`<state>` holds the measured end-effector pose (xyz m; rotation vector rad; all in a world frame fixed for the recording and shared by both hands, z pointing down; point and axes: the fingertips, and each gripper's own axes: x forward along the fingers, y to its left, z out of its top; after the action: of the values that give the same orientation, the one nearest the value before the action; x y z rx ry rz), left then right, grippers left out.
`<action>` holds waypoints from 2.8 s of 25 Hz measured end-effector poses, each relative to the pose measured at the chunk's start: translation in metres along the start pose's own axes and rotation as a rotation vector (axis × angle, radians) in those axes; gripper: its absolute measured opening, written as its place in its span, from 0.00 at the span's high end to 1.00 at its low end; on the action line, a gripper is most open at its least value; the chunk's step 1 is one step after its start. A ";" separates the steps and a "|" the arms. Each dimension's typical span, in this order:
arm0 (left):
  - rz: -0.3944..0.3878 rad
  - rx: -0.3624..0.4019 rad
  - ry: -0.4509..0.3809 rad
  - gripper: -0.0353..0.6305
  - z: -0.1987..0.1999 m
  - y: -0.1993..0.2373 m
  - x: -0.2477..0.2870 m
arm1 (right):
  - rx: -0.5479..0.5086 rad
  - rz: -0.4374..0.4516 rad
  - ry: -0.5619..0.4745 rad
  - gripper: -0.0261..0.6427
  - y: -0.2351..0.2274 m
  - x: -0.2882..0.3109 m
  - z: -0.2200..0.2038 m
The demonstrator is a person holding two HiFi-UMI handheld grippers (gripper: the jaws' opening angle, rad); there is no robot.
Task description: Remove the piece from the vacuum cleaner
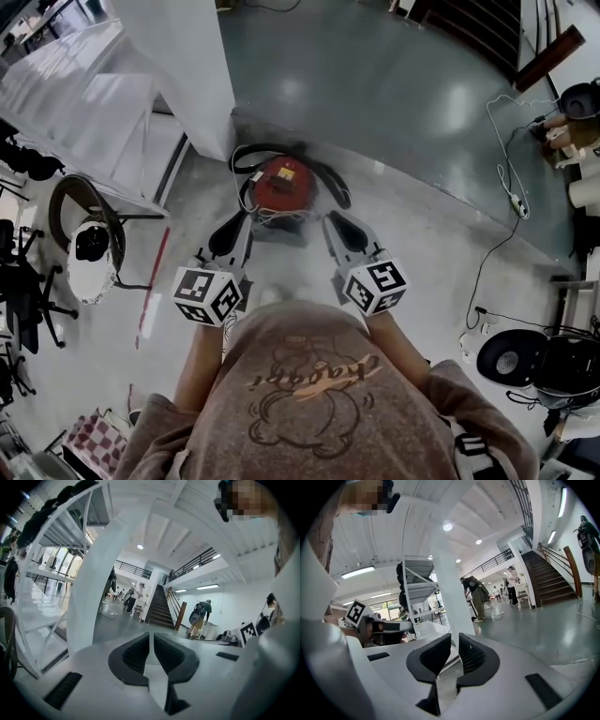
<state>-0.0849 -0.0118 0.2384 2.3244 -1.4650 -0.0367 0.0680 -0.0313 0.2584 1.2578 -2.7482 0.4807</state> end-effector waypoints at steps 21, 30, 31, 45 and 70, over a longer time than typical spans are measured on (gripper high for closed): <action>-0.132 0.030 0.178 0.55 -0.067 0.030 0.056 | 0.038 0.085 0.149 0.62 -0.028 0.046 -0.061; -0.154 0.039 0.401 0.55 -0.207 0.082 0.099 | 0.036 0.111 0.320 0.62 -0.064 0.088 -0.195; -0.155 0.040 0.421 0.55 -0.224 0.090 0.105 | 0.033 0.116 0.335 0.62 -0.068 0.094 -0.210; -0.214 0.063 0.604 0.55 -0.436 0.166 0.175 | -0.026 0.200 0.512 0.62 -0.119 0.172 -0.433; -0.475 0.333 0.943 0.77 -0.548 0.199 0.186 | -0.177 0.384 0.829 0.80 -0.116 0.191 -0.555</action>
<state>-0.0488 -0.0785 0.8460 2.3226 -0.4639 1.0768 -0.0021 -0.0664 0.8518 0.3408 -2.2129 0.5951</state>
